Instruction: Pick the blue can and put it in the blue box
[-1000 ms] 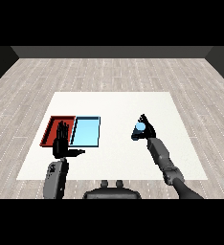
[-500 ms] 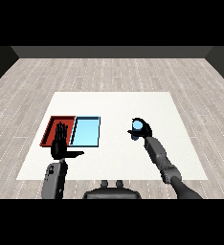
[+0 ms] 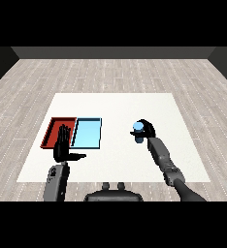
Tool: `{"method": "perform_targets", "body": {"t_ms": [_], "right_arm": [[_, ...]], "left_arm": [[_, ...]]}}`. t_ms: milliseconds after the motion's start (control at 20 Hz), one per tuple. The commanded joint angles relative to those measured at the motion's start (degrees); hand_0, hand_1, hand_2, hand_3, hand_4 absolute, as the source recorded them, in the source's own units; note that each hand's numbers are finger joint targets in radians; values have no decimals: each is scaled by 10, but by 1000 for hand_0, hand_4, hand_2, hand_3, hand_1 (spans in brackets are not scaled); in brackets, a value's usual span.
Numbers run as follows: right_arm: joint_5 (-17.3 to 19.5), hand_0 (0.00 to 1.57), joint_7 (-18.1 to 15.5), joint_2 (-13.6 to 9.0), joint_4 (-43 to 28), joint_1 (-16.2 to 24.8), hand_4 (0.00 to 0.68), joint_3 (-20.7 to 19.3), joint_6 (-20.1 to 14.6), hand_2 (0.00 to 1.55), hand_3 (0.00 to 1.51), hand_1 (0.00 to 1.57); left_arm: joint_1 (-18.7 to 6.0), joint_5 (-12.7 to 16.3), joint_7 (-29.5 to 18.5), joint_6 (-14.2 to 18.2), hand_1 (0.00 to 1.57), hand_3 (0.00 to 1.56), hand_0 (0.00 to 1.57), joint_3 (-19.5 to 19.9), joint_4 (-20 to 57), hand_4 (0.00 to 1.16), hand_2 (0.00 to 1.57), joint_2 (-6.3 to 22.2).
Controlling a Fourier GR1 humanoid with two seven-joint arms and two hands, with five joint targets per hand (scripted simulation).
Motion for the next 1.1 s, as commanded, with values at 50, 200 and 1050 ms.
{"method": "perform_targets", "body": {"t_ms": [50, 200, 1050], "right_arm": [[9, 1503, -14, 9, -56, 24, 657, 15, -7, 1460, 1417, 1503], [-2, 1489, -3, -11, -82, 12, 653, 7, 10, 1453, 1408, 1489], [9, 1432, 92, 78, -380, 100, 659, 103, -70, 1448, 1419, 1432]], "left_arm": [[-36, -4, 16, 2, 0, 0, 0, 0, 30, 0, 0, 4], [-46, -43, 41, 33, 0, 0, 0, -19, 11, 0, 0, 1], [-66, -27, 93, 37, 0, 0, 0, -102, 46, 0, 0, -21]]}}
